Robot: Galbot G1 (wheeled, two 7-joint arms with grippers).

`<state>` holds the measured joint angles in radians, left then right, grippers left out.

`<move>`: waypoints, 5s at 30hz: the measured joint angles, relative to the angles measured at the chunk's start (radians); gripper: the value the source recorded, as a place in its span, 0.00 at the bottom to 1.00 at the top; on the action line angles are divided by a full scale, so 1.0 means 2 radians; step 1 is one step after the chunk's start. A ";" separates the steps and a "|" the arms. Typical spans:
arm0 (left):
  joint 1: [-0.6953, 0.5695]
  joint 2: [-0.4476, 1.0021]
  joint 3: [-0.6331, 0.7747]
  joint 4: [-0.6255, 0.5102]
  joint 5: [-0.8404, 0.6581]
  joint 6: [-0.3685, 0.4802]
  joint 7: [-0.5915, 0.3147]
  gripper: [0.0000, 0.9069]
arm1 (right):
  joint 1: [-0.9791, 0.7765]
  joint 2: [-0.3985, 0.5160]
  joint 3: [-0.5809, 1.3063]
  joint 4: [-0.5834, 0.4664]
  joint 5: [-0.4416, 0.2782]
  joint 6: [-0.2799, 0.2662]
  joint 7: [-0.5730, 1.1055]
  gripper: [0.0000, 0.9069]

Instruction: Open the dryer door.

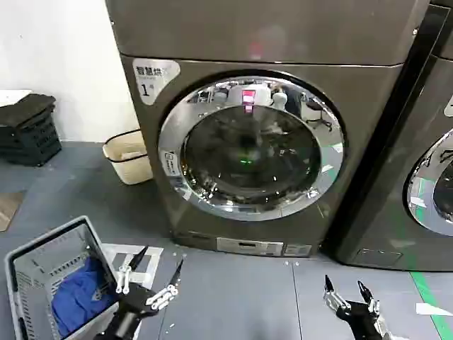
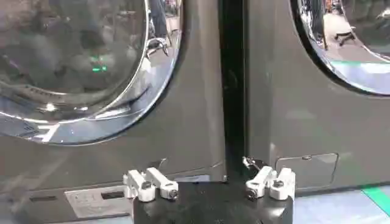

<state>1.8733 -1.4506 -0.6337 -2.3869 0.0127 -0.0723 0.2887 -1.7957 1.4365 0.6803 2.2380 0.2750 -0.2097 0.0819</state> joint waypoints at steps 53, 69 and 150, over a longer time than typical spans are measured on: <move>0.036 -0.009 -0.008 -0.027 0.007 -0.007 0.004 1.00 | 0.401 -0.207 -0.219 -0.150 0.095 0.007 -0.190 1.00; 0.041 -0.012 -0.014 -0.033 0.008 -0.010 0.007 1.00 | 0.534 -0.191 -0.322 -0.236 0.107 0.012 -0.187 1.00; 0.038 -0.019 -0.022 -0.042 0.003 -0.006 0.016 1.00 | 0.714 -0.102 -0.466 -0.374 0.173 0.010 -0.320 1.00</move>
<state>1.9501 -1.4891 -0.6773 -2.4701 0.0182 -0.0844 0.3205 -0.3675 1.2326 -0.2521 1.4891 0.6215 -0.1893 -0.5590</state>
